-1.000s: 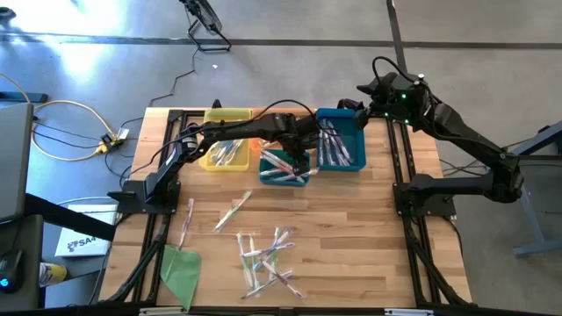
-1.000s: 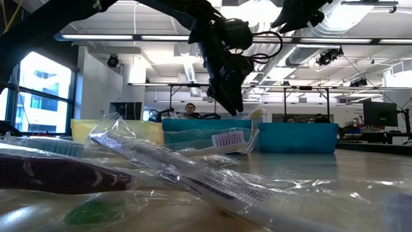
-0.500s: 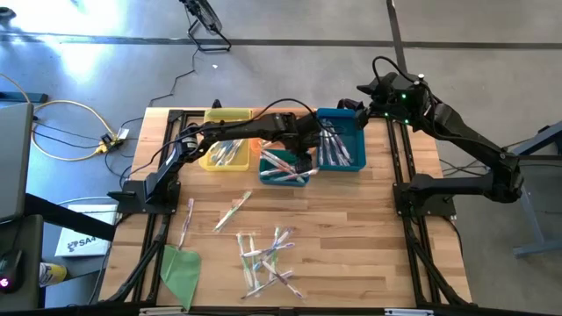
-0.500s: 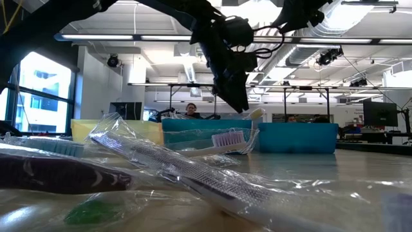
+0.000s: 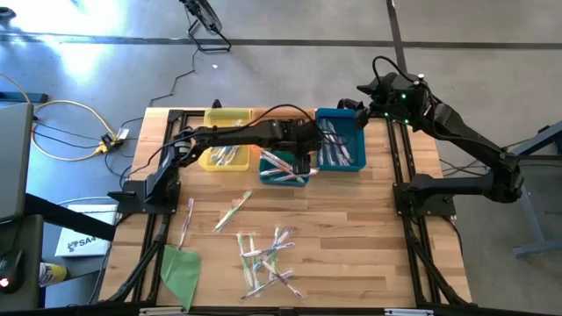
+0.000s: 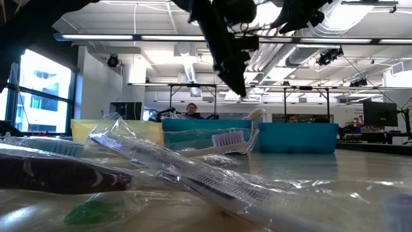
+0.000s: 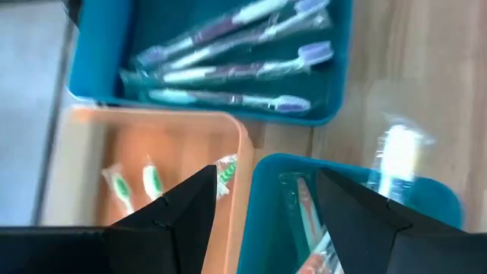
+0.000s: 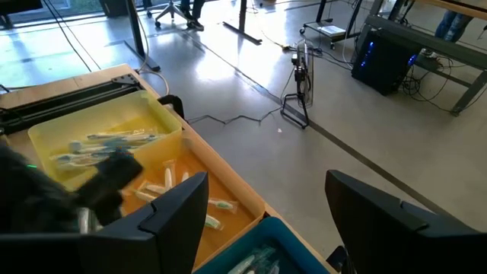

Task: Pick & Place Toothbrushes
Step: Put the green toothbrush into the orange bin

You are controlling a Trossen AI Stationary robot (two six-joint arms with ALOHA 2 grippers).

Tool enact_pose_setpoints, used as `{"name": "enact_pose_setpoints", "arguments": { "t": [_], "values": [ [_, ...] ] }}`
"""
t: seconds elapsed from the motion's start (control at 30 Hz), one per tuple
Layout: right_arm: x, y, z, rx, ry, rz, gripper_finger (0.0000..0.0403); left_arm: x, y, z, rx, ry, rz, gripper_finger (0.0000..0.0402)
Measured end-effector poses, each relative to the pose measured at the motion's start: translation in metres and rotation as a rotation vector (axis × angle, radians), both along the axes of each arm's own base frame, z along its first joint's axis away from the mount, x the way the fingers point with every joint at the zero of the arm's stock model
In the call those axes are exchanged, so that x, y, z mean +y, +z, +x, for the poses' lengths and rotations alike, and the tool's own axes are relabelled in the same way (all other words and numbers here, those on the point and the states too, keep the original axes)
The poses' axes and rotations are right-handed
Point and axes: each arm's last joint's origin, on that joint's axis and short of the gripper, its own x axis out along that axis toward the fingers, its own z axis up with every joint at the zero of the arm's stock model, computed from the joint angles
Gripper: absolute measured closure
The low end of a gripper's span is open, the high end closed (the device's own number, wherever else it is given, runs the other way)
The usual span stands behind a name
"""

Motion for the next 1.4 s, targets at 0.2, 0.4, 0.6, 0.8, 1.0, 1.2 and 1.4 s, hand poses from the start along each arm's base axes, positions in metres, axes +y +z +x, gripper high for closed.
{"name": "enact_pose_setpoints", "arguments": {
  "t": [0.2,0.4,0.6,0.8,1.0,1.2,1.4],
  "values": [
    [0.000,0.000,0.000,0.001,0.000,0.001,0.0145,-0.017,0.021,-0.006,-0.001,-0.101,0.089,0.0184],
    [0.000,0.000,0.000,0.001,0.000,0.001,0.0145,-0.031,0.021,-0.012,0.105,-0.226,0.132,0.0184],
    [0.000,0.000,0.000,0.001,0.000,0.002,0.0145,-0.034,0.019,-0.015,0.144,-0.244,0.121,0.0184],
    [0.000,0.000,0.001,-0.005,-0.003,0.009,0.0145,-0.037,0.022,-0.010,0.095,-0.315,0.123,0.0184],
    [0.000,0.000,0.001,-0.042,-0.020,0.049,0.0145,-0.041,0.023,-0.008,0.074,-0.330,0.105,0.0184],
    [0.000,0.000,0.001,-0.043,-0.018,0.050,0.0145,-0.042,0.021,-0.008,0.080,-0.361,0.096,0.0184],
    [0.000,-0.001,0.001,-0.042,-0.018,0.054,0.0145,-0.044,0.007,-0.023,0.067,-0.333,0.079,0.0184]
  ]
}}
